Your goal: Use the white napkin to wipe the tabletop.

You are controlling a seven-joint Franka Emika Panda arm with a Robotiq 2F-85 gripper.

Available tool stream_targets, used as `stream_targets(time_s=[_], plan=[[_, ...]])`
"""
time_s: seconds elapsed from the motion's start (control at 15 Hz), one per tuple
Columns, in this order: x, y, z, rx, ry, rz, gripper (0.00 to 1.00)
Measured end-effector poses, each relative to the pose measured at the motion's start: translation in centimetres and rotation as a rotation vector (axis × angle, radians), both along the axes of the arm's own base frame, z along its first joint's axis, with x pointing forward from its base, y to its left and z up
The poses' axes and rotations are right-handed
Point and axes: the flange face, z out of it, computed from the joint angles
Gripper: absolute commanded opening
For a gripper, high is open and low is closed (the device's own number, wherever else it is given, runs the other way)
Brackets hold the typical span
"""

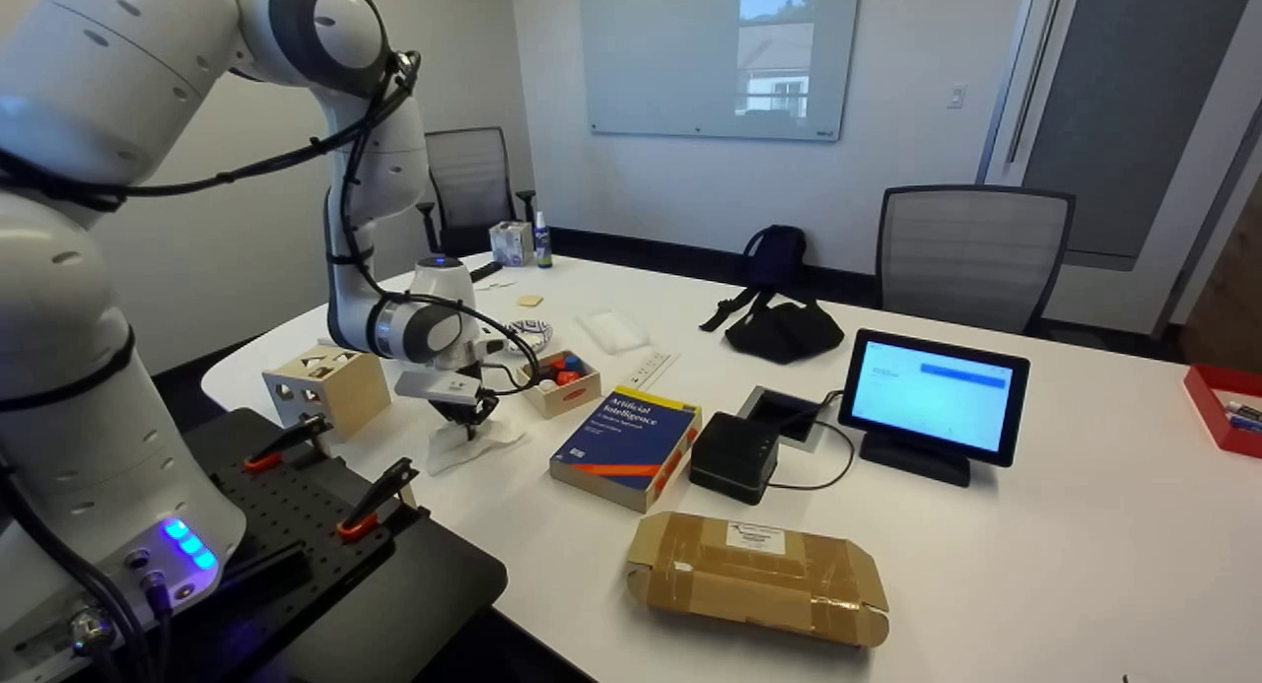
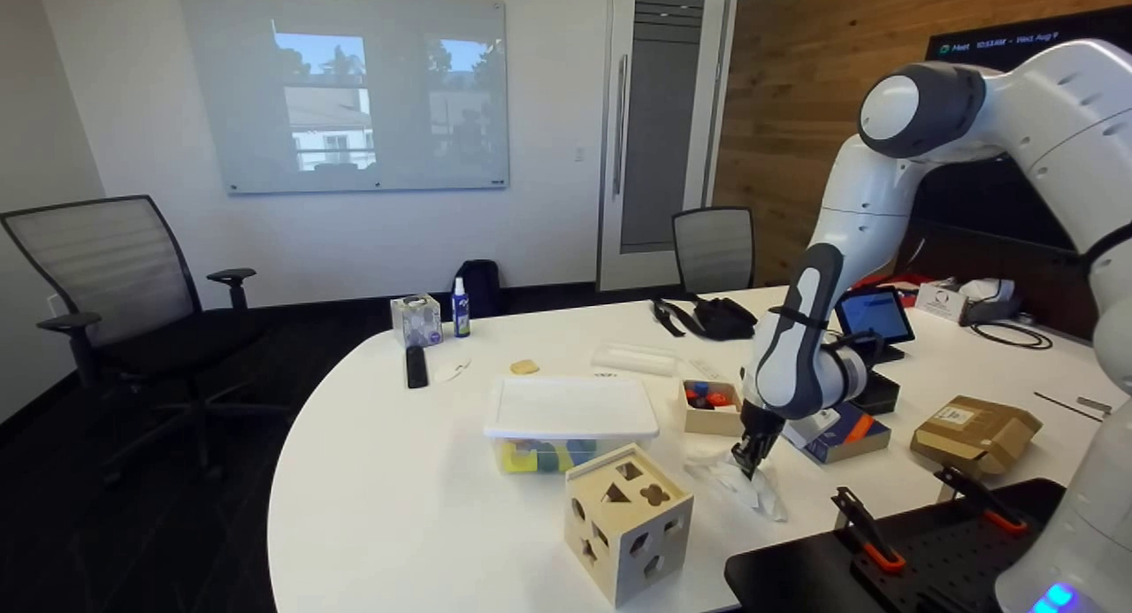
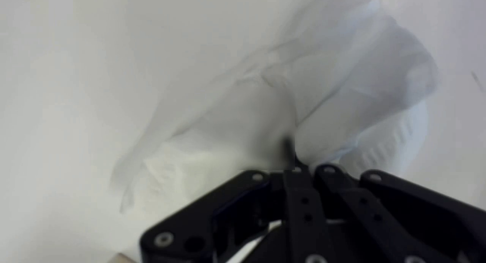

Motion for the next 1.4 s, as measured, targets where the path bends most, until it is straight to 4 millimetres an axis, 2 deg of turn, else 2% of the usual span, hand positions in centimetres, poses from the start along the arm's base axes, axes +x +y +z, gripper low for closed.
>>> stream_targets(time_s=[0.2,0.33,0.53,0.67,0.87,1.4], plan=[[-0.9,-3.4,0.1,-0.047,-0.003,-0.067,0.01],[-1.9,-5.0,0.3,-0.069,0.012,-0.097,0.01],[-3.7,-5.9,1.0,-0.081,0.042,-0.125,0.01],[-4.8,-5.2,1.2,-0.067,0.081,-0.119,0.01],[-5.5,-2.9,1.2,-0.019,0.136,-0.09,0.01],[-5.1,3.8,0.3,0.076,0.189,0.06,0.01]])
